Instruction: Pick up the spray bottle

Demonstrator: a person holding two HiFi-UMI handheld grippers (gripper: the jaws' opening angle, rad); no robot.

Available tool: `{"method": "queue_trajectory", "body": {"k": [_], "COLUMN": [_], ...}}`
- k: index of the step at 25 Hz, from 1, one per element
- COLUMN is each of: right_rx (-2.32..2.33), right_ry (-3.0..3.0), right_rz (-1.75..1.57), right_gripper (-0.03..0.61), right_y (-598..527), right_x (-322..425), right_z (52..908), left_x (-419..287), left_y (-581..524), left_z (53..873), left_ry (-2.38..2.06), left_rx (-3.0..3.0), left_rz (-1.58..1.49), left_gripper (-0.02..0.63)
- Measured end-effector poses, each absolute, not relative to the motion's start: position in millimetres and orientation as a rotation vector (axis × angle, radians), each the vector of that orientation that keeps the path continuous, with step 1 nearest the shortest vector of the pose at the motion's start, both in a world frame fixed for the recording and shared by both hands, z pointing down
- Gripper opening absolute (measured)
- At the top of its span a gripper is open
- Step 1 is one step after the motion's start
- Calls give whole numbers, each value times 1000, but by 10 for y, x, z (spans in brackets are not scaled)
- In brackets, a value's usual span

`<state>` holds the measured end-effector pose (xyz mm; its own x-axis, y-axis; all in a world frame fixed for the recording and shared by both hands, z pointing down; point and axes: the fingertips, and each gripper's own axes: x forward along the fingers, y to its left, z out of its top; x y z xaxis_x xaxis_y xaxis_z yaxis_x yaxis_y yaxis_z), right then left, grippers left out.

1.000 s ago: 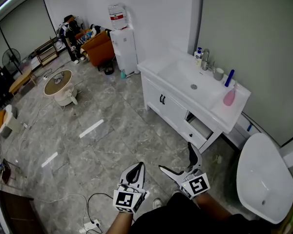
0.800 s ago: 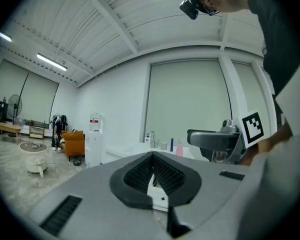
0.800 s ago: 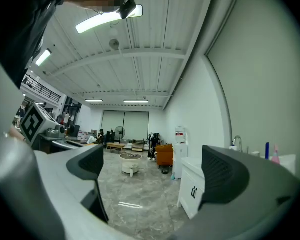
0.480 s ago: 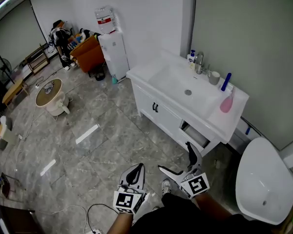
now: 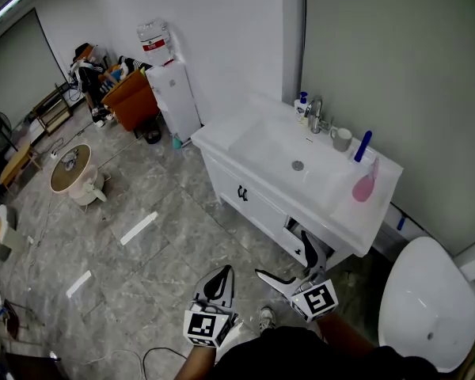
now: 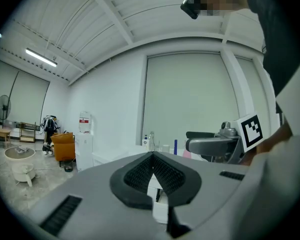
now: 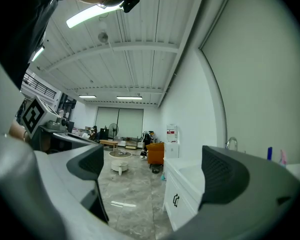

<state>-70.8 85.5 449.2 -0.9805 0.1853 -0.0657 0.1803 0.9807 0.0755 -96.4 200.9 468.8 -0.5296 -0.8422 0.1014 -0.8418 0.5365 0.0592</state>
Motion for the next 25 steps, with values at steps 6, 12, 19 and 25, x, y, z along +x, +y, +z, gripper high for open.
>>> {"method": "queue_trajectory", "body": {"k": [6,12,19,25], "right_rx": [234,175,71,-4], "right_ry": [3053,3069,3083,3129], "right_rz": [105,89,93,143], "right_gripper": [586,586,586,586], "right_y": [433,91,-290,-547], "right_x": [-934,-1074,-1253,-1472], "right_z": [4493,4536,4670,4746], "left_x": [-1218,-1341,-1588,-1869], "left_y": [1625,1279,846,417], "left_z": [4683,4753,4889,4966], "left_ry": [-2637,-2590,-2513,-2420], "left_rx": [1486,1538,1628,1738], "left_rz": [11,30,33,47], "left_gripper": [-3,-3,-3,-3]}}
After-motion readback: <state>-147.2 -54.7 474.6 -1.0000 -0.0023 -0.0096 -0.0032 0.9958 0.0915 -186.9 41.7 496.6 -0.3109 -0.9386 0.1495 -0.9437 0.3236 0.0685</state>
